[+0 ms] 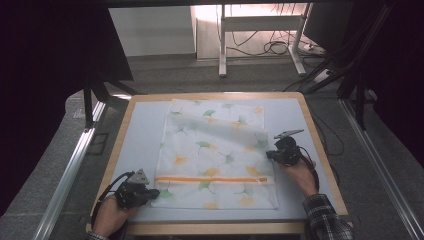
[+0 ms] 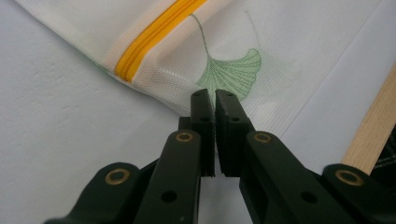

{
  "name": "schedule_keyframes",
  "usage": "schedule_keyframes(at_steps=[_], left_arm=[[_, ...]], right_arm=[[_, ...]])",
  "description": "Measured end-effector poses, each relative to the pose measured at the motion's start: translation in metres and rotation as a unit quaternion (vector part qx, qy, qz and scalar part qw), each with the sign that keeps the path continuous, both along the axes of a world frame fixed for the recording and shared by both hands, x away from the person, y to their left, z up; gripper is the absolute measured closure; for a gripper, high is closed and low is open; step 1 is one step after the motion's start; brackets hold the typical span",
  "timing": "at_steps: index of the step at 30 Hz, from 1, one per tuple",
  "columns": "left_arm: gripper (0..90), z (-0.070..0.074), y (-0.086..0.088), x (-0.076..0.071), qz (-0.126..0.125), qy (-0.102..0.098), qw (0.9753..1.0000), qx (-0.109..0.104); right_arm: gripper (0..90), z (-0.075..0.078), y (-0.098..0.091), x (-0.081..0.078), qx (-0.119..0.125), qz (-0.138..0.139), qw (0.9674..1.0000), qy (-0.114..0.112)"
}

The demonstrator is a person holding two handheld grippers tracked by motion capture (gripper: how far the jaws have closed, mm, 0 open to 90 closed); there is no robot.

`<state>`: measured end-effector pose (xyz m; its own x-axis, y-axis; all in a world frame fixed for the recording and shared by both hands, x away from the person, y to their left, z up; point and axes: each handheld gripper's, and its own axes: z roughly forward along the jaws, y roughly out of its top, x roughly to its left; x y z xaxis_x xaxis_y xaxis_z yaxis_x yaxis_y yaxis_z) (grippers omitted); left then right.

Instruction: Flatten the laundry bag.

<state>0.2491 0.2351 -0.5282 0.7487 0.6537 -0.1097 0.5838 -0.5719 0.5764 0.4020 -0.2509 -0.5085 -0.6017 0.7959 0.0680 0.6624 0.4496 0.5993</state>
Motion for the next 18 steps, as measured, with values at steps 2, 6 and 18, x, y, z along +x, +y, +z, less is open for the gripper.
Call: schedule_keyframes(at_steps=[2,6,18], left_arm=[[86.6,0.0,0.001,-0.001,-0.008,0.003,1.0,-0.002],[83.7,0.0,0.004,-0.002,-0.011,0.014,0.9997,-0.014],[52.3,0.001,0.009,0.004,0.039,-0.019,0.9986,-0.03]], right_arm=[[87.7,0.0,-0.003,-0.01,0.003,0.001,0.9999,0.01],[77.0,0.002,-0.009,-0.025,0.0,-0.002,0.9999,0.016],[62.0,0.007,-0.008,-0.023,-0.027,-0.01,0.9983,-0.052]])
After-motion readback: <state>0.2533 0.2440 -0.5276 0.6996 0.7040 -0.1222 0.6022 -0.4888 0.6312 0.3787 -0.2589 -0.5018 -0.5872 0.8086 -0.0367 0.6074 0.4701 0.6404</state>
